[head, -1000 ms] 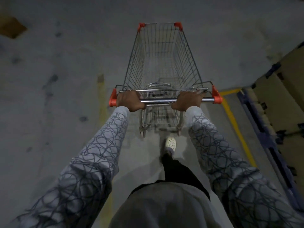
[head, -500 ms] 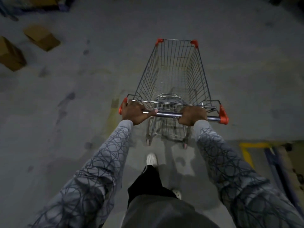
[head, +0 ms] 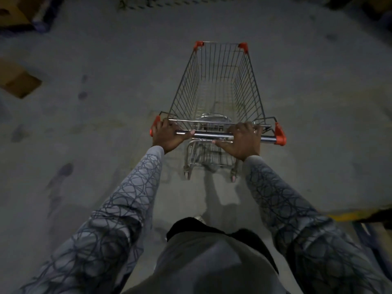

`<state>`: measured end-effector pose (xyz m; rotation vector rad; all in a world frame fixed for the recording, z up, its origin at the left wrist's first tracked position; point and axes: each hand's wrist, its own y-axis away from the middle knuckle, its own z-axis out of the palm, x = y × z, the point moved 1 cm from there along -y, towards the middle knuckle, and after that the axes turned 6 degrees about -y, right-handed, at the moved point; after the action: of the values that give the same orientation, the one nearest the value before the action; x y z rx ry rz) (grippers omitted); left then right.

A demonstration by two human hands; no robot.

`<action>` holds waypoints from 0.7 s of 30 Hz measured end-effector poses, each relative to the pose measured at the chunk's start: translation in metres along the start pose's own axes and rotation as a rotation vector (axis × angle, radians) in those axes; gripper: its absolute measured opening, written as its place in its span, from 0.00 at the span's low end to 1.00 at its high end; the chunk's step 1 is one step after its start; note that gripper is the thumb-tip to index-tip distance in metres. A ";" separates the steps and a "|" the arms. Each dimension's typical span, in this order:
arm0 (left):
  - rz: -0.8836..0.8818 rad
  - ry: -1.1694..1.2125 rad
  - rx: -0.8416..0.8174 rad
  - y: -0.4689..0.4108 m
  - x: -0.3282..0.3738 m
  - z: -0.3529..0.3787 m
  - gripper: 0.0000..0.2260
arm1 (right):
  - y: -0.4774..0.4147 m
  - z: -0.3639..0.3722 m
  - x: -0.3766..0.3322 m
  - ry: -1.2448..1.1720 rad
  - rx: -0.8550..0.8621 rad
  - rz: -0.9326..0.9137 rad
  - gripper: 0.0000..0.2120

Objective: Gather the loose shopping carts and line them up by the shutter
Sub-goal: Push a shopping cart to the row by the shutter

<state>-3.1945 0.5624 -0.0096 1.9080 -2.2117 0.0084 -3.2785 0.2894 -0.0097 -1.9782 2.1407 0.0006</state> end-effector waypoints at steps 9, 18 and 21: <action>0.037 0.032 0.164 -0.200 0.024 -0.024 0.35 | -0.214 0.027 0.029 -0.030 0.077 0.028 0.37; 0.000 0.047 0.180 -0.439 0.043 -0.057 0.32 | -0.479 0.058 0.071 0.088 -0.112 -0.010 0.52; -0.013 0.040 0.171 -0.505 0.047 -0.068 0.30 | -0.560 0.067 0.082 0.152 -0.212 -0.043 0.57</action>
<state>-2.6959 0.4467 -0.0055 1.9899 -2.2364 0.2383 -2.7220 0.1682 -0.0028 -2.2073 2.2744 0.0752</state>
